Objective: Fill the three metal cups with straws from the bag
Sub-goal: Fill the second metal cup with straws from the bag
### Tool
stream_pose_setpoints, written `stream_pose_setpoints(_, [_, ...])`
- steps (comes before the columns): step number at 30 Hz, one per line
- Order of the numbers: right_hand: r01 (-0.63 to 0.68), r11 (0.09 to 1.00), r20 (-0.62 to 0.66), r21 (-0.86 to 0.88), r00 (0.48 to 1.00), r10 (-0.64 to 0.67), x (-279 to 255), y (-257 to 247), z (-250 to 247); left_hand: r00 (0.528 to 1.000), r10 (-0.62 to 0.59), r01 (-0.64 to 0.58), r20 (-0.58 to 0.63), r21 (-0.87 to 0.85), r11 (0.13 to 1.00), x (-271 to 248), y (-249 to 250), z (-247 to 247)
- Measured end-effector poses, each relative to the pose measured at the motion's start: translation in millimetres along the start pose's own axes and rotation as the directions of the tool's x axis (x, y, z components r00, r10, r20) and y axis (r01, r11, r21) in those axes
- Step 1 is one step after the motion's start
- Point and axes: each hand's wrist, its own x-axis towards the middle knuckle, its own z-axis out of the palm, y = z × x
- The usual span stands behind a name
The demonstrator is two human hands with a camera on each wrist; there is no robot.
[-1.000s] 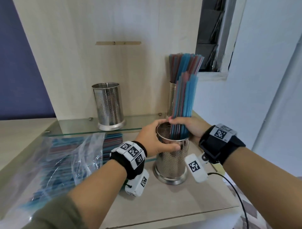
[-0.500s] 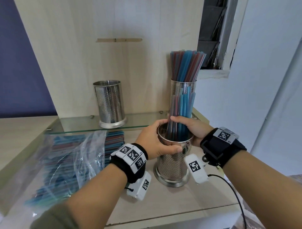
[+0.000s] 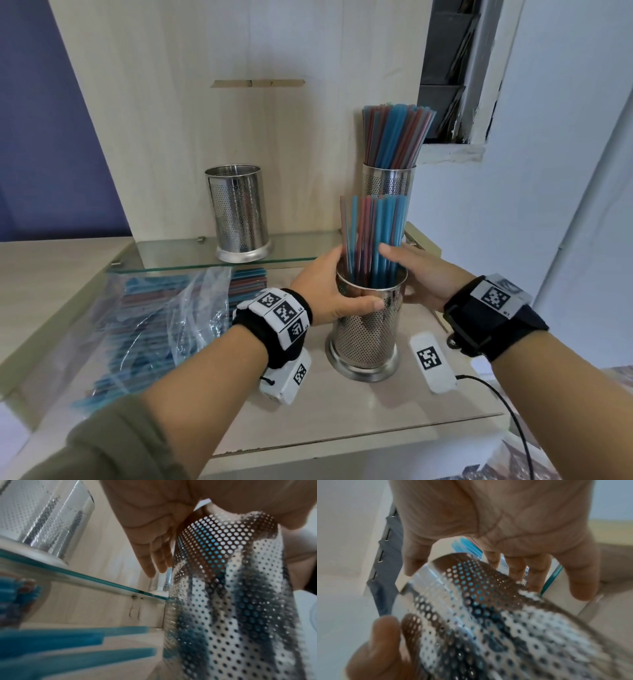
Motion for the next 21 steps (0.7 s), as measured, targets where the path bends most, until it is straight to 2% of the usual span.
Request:
stream_pose_setpoints(3, [0.113,0.986,-0.037,-0.121,0.992,-0.118,-12.8,14.2,-1.2,0.996,-0.018,0.0,0.091,0.196,0.981,-1.7,3.4,-17.0])
stream_pose_setpoints(6, [0.217,0.943,-0.072,-0.251,0.968,-0.242,-18.7,28.9,5.4,0.972,-0.166,0.07,0.164,0.474,0.878,-10.9,-0.8,-37.1])
stream_pose_setpoints(8, [0.256,0.931,-0.105,-0.261,0.951,-0.291,-18.9,34.2,10.5,0.968,-0.21,0.092,0.141,0.577,0.811,-20.3,-8.2,-53.3])
stream_pose_setpoints(14, [0.261,0.936,-0.156,-0.238,0.94,-0.302,-15.2,38.5,16.1,0.941,-0.337,0.25,0.001,0.67,0.699,-54.9,-42.7,-88.8])
stream_pose_setpoints(19, [0.261,0.933,-0.196,-0.249,0.93,-0.312,-10.8,43.8,19.1,0.92,-0.391,0.206,0.002,0.849,0.487,-65.8,-63.0,-79.9])
stream_pose_setpoints(21, [0.258,0.929,-0.214,-0.266,0.923,-0.318,-10.0,47.2,19.5,0.914,-0.405,0.191,-0.002,0.883,0.428,-67.6,-66.9,-75.8])
